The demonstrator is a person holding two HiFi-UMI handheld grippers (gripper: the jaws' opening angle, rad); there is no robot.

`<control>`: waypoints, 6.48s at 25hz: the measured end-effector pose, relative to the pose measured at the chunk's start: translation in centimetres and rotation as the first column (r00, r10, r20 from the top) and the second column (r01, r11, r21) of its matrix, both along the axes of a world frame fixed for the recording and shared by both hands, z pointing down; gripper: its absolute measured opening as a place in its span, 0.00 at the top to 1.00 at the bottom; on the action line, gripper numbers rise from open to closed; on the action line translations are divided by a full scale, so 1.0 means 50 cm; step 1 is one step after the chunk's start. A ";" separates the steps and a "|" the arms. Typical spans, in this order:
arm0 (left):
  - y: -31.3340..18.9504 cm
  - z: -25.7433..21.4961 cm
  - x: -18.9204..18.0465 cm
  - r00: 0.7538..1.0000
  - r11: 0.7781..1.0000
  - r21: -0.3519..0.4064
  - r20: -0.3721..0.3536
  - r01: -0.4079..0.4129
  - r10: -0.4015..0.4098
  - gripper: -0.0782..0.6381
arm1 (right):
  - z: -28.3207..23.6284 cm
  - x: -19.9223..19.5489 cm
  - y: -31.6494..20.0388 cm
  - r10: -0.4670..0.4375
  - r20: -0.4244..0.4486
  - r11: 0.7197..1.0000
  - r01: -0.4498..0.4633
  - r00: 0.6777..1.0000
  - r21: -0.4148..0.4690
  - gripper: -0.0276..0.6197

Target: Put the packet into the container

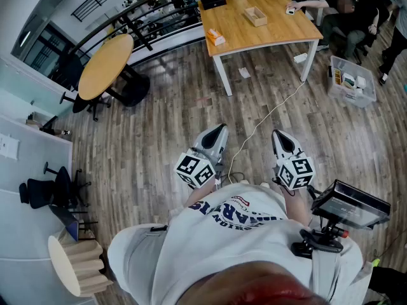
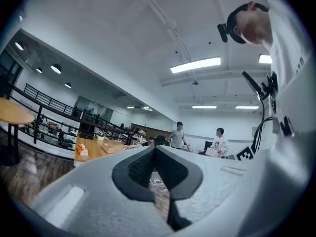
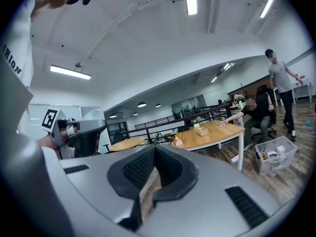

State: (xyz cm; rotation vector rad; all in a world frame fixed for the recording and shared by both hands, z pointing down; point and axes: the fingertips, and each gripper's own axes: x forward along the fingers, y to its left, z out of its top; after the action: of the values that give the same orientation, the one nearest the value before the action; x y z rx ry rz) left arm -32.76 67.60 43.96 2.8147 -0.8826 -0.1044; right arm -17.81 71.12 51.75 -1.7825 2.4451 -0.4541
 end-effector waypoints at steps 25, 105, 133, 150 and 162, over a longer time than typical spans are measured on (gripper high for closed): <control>-0.021 0.101 -0.005 0.994 0.988 -0.110 -0.018 0.109 -0.112 0.90 | 0.045 0.012 -0.049 -0.171 -0.111 0.976 0.153 0.979 -0.152 0.94; -0.942 0.239 0.229 0.983 0.981 -0.137 0.106 -0.136 0.151 0.90 | 0.158 0.198 -0.968 -0.102 -0.053 0.937 0.079 0.993 -0.339 0.94; -1.470 0.128 0.472 0.976 0.991 0.044 0.176 0.126 -0.132 0.90 | 0.009 0.460 -1.534 -0.188 -0.191 0.982 0.180 0.963 -0.058 0.94; -1.765 0.185 0.469 0.988 0.993 -0.035 0.109 0.111 -0.107 0.90 | 0.068 0.479 -1.798 -0.145 -0.209 0.982 0.115 0.967 -0.149 0.94; -1.919 0.161 0.463 0.995 0.999 0.021 0.090 0.031 -0.033 0.90 | 0.017 0.427 -1.925 -0.122 -0.250 0.988 0.094 0.961 -0.122 0.94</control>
State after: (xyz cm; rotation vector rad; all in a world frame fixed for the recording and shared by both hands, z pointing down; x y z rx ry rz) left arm -9.59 -28.33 52.03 2.8440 -0.9518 0.0094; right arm 3.55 -25.15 52.61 -1.8611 2.7539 -0.3941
